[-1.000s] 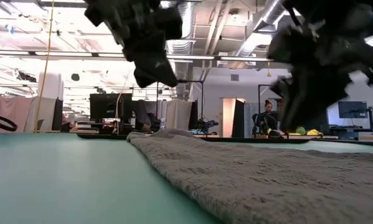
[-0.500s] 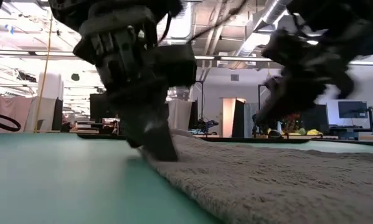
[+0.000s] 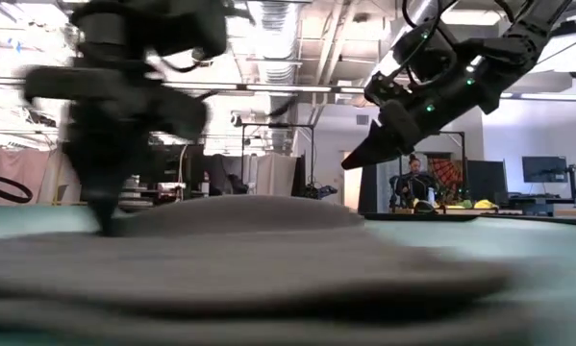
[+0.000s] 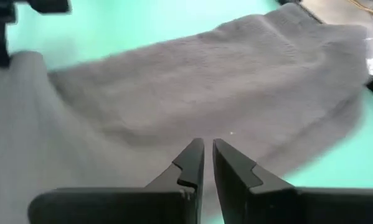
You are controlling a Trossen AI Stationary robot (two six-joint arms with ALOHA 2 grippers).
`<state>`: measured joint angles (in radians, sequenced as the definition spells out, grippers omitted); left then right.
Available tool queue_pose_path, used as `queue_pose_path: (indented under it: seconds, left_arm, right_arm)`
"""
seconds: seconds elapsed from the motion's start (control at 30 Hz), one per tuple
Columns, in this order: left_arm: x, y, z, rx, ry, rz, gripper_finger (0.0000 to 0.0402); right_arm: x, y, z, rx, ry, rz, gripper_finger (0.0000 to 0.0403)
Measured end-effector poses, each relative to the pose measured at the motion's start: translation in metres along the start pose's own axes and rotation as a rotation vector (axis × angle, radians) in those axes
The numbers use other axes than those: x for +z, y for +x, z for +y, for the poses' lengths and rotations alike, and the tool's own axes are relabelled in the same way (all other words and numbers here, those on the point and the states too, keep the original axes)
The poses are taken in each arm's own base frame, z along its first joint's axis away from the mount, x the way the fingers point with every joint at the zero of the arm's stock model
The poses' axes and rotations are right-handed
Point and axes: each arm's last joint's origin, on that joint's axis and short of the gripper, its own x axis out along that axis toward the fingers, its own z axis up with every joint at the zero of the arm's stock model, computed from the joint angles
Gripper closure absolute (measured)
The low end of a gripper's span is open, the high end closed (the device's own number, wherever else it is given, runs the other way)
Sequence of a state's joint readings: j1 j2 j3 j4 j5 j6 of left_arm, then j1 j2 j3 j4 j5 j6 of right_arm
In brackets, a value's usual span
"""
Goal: Roll towel into tight, uniform cylinder
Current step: Fold the gray towel
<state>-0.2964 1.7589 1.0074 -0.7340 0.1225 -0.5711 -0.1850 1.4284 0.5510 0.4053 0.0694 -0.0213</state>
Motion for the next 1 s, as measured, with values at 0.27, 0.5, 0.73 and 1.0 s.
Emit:
queue_pose_path:
  seconds: [0.27,0.5,0.73,1.0]
  left_arm:
    - [-0.044,-0.028,0.001,0.139,-0.032,0.197,0.0401]
    - [-0.042,-0.079,-0.001,0.081,-0.018,-0.261,0.0401]
    - [-0.023,-0.05,0.004,-0.076,0.032,-0.546,0.0401]
    - [-0.041,0.006,0.012,-0.203,0.002,-0.424,0.0401]
  right_arm:
    - [-0.004,0.025,0.001,-0.021,0.094,-0.088,0.0344]
    - [0.005,0.089,-0.013,-0.104,0.136,-0.037,0.0344]
    - [0.04,0.119,-0.06,-0.21,0.167,0.079,0.0344]
    - [0.043,0.117,-0.086,-0.266,0.311,0.202,0.0344]
